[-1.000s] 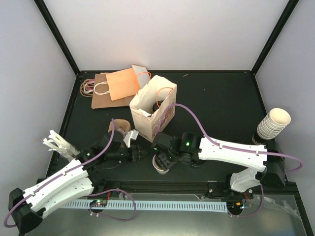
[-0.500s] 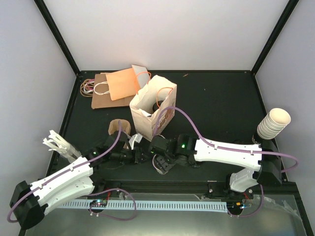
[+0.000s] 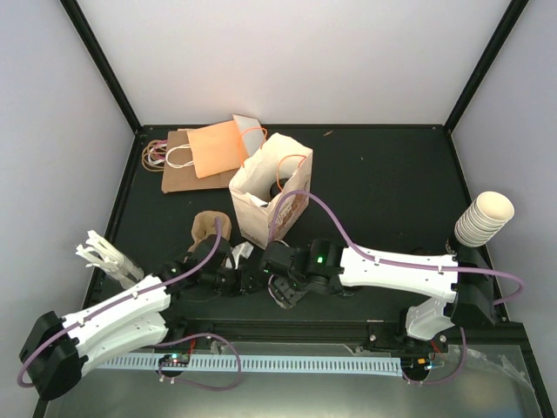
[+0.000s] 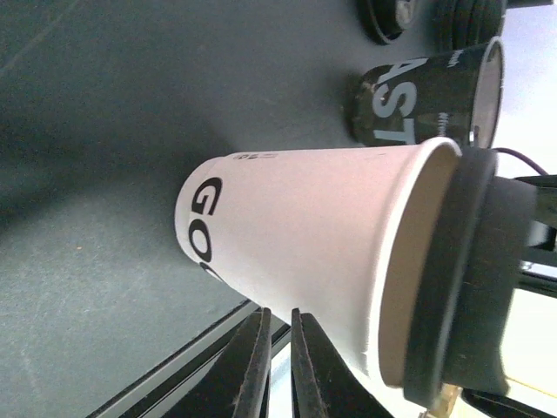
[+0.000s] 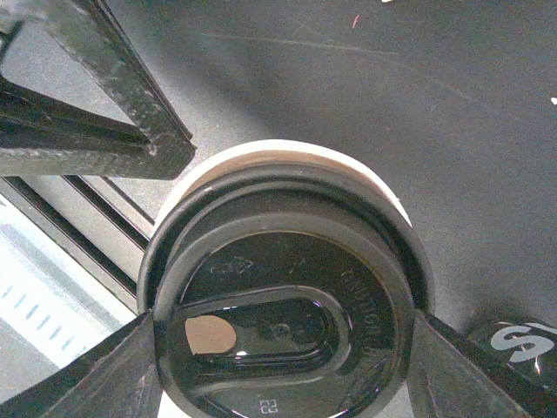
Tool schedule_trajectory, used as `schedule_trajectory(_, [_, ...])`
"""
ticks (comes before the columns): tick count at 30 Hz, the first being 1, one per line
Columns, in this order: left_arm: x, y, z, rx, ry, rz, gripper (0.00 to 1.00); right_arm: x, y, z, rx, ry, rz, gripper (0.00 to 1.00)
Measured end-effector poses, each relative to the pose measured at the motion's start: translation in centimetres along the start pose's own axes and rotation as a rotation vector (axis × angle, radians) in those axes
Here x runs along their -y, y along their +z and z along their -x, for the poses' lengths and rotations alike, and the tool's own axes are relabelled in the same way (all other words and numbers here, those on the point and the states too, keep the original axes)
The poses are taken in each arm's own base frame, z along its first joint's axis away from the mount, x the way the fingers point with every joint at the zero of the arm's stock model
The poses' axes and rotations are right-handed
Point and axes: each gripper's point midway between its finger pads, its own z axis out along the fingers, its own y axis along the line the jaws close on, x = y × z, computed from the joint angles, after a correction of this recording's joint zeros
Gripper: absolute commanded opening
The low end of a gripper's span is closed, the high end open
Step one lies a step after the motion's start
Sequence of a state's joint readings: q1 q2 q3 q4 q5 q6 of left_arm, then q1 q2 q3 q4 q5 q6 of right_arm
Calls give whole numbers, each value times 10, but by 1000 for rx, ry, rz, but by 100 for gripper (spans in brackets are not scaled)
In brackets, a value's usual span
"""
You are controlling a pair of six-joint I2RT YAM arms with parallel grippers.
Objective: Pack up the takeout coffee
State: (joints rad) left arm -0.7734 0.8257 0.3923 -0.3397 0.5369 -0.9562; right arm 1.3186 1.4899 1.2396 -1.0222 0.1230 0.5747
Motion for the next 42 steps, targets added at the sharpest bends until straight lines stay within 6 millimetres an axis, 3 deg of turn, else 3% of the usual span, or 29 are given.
schedule_trajectory(21, [-12, 17, -1, -48, -29, 24, 10, -6, 3, 5, -5, -59, 1, 69])
schedule_trajectory(42, [-6, 11, 1, -23, -9, 4, 10, -11, 7, 7, 1, -126, 23, 71])
